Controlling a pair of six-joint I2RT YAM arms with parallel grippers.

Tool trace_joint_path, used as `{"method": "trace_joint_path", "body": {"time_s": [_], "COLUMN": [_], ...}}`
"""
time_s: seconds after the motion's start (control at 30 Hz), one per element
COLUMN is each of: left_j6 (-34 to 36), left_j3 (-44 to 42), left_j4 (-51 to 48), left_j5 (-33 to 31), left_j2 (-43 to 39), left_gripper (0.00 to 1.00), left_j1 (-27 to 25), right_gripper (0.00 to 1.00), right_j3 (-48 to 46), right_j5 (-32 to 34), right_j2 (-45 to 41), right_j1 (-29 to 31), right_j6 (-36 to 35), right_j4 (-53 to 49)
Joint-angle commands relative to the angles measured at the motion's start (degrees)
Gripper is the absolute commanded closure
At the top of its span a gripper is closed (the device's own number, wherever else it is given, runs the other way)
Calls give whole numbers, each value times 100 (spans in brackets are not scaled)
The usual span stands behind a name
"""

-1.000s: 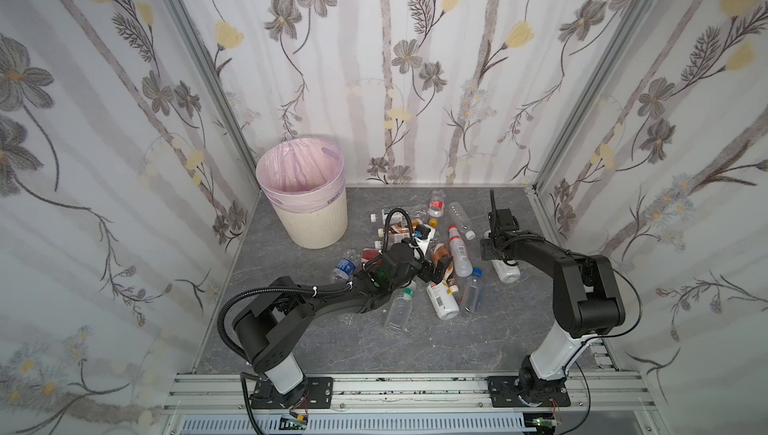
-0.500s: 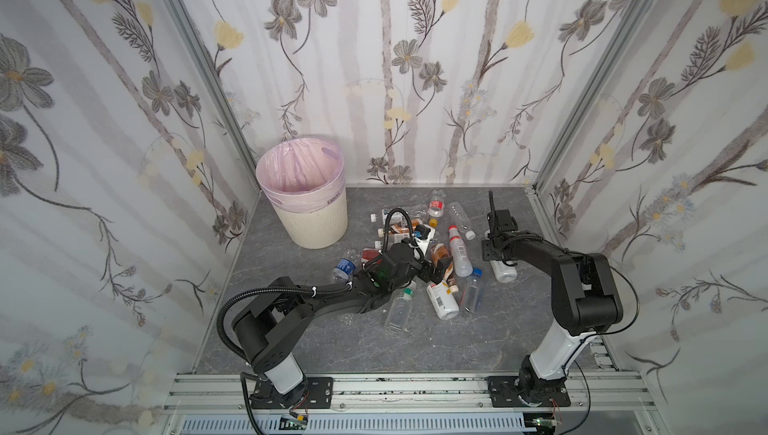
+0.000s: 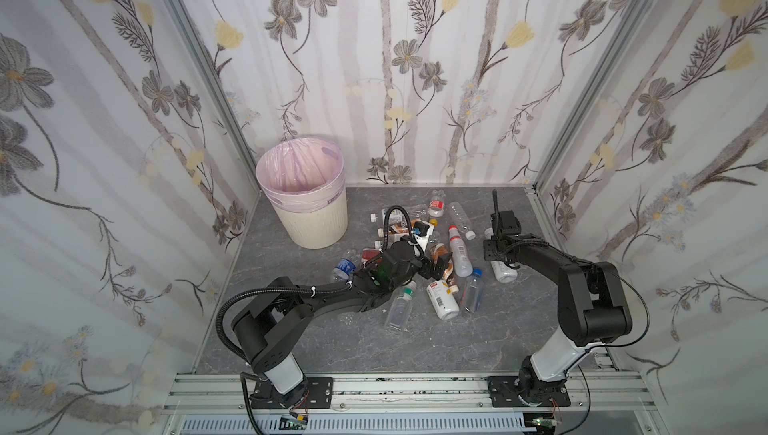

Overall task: Throw the plastic bottles in the bin
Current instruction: 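Lift the chevron bottle high toward the bin while the left arm rises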

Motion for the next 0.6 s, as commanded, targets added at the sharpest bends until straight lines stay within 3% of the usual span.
{"method": "trace_joint_path", "body": {"time_s": [0.0, 0.27, 0.37, 0.57], "left_j6": [-172, -235, -494, -1228], "left_j3": [68, 105, 344, 732], "left_j4": [-36, -464, -1087, -2362], "left_j5": [-262, -911, -1230, -1037], "left_j2": [-133, -785, -1062, -1806], "left_gripper": [0, 0, 0, 0], "left_j1": [0, 45, 229, 981], "right_gripper": [41, 42, 43, 44], "right_j3": [-73, -197, -146, 258], "right_j5": [-76, -784, -1138, -1491], "right_j2": [-277, -1559, -1966, -2061], "right_j1": [16, 300, 725, 1804], "right_j6": [132, 587, 861, 1094], "right_j4": [291, 761, 1376, 3096]}}
